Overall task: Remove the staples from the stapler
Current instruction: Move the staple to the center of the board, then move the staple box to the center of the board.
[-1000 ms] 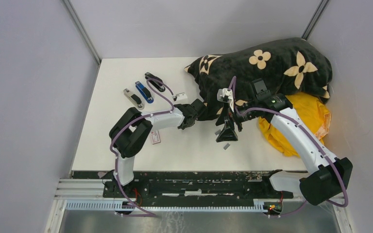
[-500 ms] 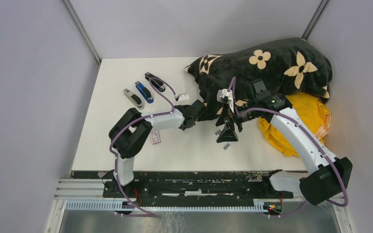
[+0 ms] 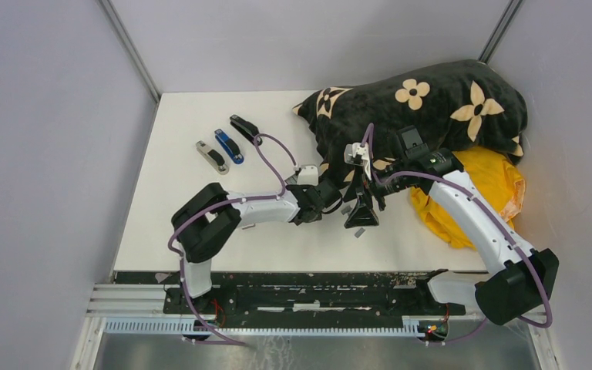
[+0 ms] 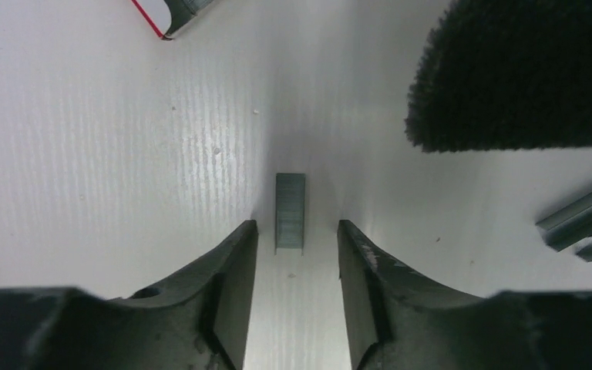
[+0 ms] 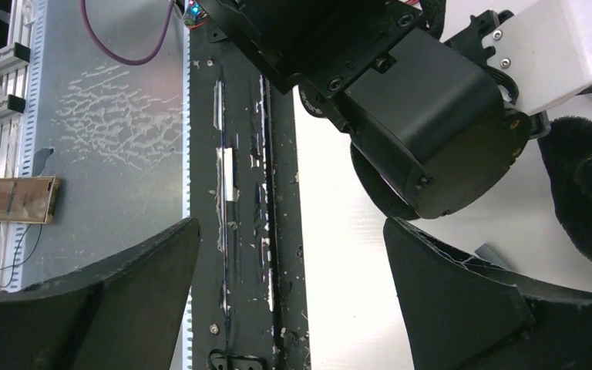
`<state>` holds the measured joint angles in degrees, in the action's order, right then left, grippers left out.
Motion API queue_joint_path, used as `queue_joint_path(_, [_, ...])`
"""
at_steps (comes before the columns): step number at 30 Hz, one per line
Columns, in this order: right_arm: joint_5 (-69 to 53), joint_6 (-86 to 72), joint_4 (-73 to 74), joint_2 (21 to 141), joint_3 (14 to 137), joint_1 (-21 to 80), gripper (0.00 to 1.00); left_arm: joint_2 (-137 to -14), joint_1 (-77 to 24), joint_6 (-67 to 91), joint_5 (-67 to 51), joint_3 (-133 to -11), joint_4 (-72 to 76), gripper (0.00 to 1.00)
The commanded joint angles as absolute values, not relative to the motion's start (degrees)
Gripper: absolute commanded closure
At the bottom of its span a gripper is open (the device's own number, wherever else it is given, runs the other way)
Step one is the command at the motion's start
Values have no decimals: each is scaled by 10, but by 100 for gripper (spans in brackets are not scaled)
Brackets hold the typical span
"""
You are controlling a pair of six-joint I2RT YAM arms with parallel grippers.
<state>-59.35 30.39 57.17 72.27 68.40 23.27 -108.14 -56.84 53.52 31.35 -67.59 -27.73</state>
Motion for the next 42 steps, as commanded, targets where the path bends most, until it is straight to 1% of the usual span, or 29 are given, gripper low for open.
queue_joint_path(1, [-591,329,584,722,690,236,4,-1034,-573,552,348,-664,-308,46])
queue_joint_path(4, [-577,340,591,712,691,236,4,-996,-574,548,376,-656,-313,39])
queue_joint_path(9, [-562,347,593,698,692,236,3,-946,-551,515,402,-627,-297,37])
queue_joint_path(13, [-563,351,598,704,692,236,3,-911,-491,437,326,-582,-176,38])
queue_joint_path(16, [-566,353,601,708,693,236,3,-887,-435,396,232,-539,-70,38])
queue_joint_path(18, [-568,354,602,710,693,236,3,-885,-406,401,217,-535,-49,38])
queue_joint_path(20, [-569,355,604,712,694,236,4,-899,-389,412,227,-555,-67,39])
queue_joint_path(23, [-569,358,608,714,695,236,4,-940,-386,445,274,-600,-121,39])
queue_joint_path(26, [-572,360,611,716,695,236,3,-987,-386,479,298,-640,-166,40])
queue_joint_path(38, [-574,363,612,717,693,238,3,-1056,-386,538,317,-692,-210,44])
queue_joint_path(42, [-574,363,612,717,693,239,4,-1066,-386,539,309,-696,-205,49])
